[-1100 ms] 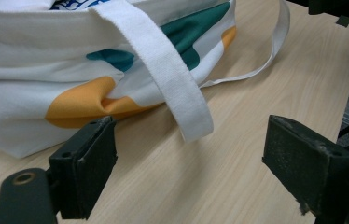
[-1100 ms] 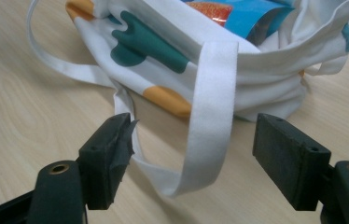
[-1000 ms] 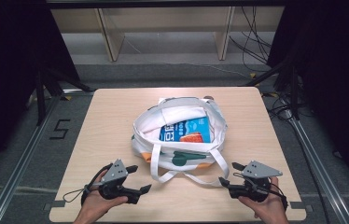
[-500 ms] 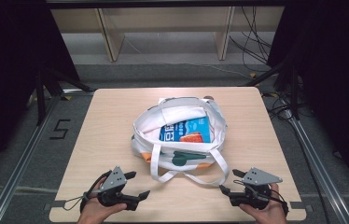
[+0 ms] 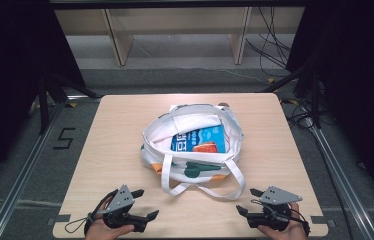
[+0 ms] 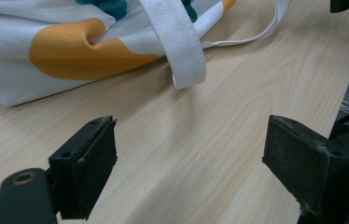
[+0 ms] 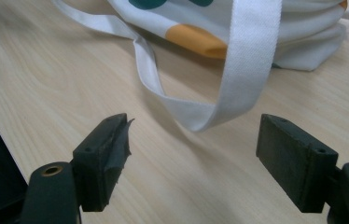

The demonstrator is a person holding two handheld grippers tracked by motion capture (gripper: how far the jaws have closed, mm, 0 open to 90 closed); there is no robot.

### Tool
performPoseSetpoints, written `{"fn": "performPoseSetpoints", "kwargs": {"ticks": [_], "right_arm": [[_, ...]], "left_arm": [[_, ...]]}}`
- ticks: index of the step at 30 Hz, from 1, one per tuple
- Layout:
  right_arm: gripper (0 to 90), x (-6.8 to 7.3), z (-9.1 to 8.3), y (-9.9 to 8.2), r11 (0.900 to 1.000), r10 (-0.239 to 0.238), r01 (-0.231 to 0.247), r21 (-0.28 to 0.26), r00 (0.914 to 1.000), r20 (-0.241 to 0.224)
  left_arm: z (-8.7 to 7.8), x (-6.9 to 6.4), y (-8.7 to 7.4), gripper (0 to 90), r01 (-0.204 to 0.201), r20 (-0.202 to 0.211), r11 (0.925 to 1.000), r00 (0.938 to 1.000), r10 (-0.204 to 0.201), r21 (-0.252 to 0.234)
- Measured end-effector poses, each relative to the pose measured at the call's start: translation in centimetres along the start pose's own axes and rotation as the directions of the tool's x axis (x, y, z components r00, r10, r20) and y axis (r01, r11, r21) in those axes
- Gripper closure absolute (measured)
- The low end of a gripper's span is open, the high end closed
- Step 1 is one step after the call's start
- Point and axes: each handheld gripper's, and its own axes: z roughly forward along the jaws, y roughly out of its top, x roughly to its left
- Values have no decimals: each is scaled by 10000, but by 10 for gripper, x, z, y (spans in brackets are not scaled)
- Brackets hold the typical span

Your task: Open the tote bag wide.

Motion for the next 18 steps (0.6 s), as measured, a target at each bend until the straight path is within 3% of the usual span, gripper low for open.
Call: {"fn": "performPoseSetpoints", "kwargs": {"ticks": [18], "right_arm": [[266, 0, 4, -2, 9994, -125, 131, 308, 9997, -198]], "left_arm": [[1, 1, -1, 164, -26, -63, 9999, 10000, 27, 116]]}}
